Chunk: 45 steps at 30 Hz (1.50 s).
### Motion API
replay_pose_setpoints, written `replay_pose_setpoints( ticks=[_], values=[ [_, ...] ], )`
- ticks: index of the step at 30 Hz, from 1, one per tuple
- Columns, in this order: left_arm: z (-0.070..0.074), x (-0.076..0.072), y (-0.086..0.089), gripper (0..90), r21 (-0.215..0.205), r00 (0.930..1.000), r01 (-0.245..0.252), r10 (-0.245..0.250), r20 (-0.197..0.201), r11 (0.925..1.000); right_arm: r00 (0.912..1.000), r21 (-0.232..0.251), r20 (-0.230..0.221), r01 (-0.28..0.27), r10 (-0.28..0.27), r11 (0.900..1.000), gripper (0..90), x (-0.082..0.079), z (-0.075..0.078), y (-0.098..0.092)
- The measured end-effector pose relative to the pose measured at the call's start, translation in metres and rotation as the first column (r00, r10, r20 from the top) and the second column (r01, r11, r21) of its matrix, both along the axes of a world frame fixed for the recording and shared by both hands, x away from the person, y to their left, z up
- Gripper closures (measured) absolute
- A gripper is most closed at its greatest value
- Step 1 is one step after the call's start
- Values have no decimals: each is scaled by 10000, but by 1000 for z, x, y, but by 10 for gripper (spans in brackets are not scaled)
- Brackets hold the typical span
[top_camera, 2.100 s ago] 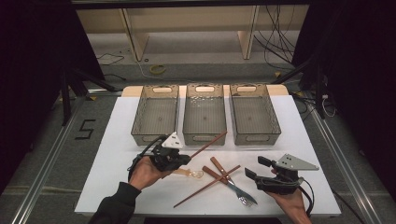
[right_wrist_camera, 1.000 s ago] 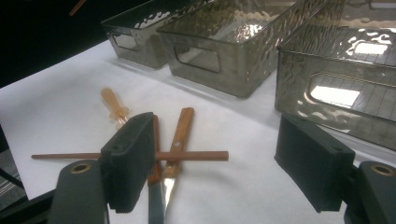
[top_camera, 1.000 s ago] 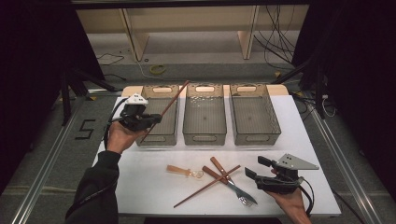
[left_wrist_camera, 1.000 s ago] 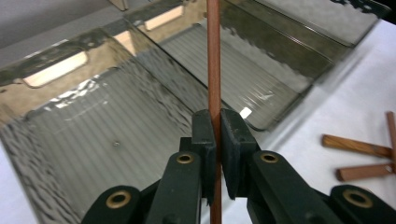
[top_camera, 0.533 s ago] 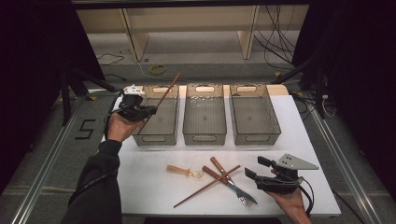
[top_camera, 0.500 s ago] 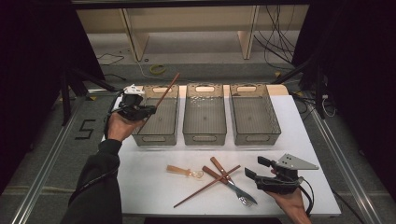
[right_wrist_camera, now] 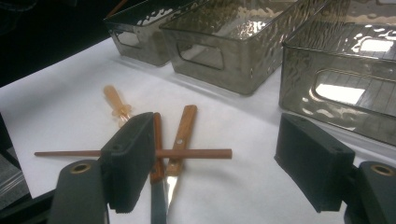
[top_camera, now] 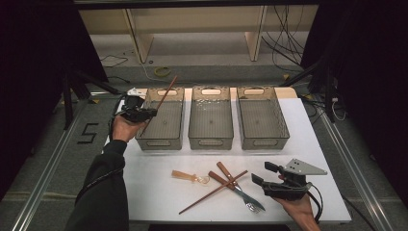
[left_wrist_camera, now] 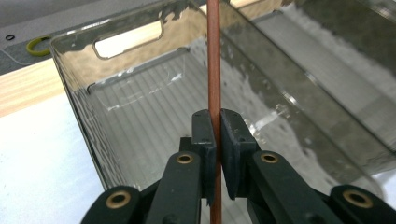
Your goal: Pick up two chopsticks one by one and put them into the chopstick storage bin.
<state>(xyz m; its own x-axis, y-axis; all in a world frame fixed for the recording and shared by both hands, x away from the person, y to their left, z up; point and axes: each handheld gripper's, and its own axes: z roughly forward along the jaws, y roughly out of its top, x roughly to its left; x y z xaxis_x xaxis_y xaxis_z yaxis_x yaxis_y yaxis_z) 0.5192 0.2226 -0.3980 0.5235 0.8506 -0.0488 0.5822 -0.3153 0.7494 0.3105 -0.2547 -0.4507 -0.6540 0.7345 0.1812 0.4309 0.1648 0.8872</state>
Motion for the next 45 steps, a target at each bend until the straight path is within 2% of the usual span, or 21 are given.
replay_pose_setpoints(
  ticks=[20, 22, 24, 25, 27, 30, 36, 41, 45],
  values=[
    [-27, 7, 3, 826, -34, 9958, -464, 459, -794, 9989, 10000, -65, -45, -55, 55, 10000, 291, -1, -1, 1],
    [-29, 7, 3, 768, -35, 9951, -509, 504, -851, 9987, 10000, -60, -13, -62, 62, 10000, 291, -1, -1, 0],
    [-29, 6, 3, 650, -247, 9939, -663, 638, -902, 9975, 10000, -51, -10, -56, 56, 10000, 291, -1, 0, 0],
    [-28, 5, 4, 629, -391, 9937, -682, 644, -914, 9969, 10000, -48, -14, -58, 58, 10000, 291, -1, -1, 0],
    [-25, 1, 4, 558, -785, 9949, -538, 467, -896, 9955, 10000, -31, 4, -52, 52, 10000, 291, -1, 0, 0],
    [-19, -6, 1, 448, -1001, 9965, -345, 266, -796, 9944, 10000, -66, 2, -51, 51, 10000, 291, -1, -1, 0],
    [-13, -24, -9, 336, -1354, 9973, 5, -104, -725, 9908, 10000, -96, 0, -38, 38, 9999, 291, -1, 0, 1],
    [-9, -41, -17, 291, -1651, 9978, 351, -440, -505, 9857, 10000, -108, 33, -36, 36, 9999, 291, -1, 0, 1],
    [-11, -54, -22, 259, -1931, 9972, 565, -651, -382, 9796, 10000, -127, 62, -43, 44, 9999, 291, -2, 1, 3]
  ],
)
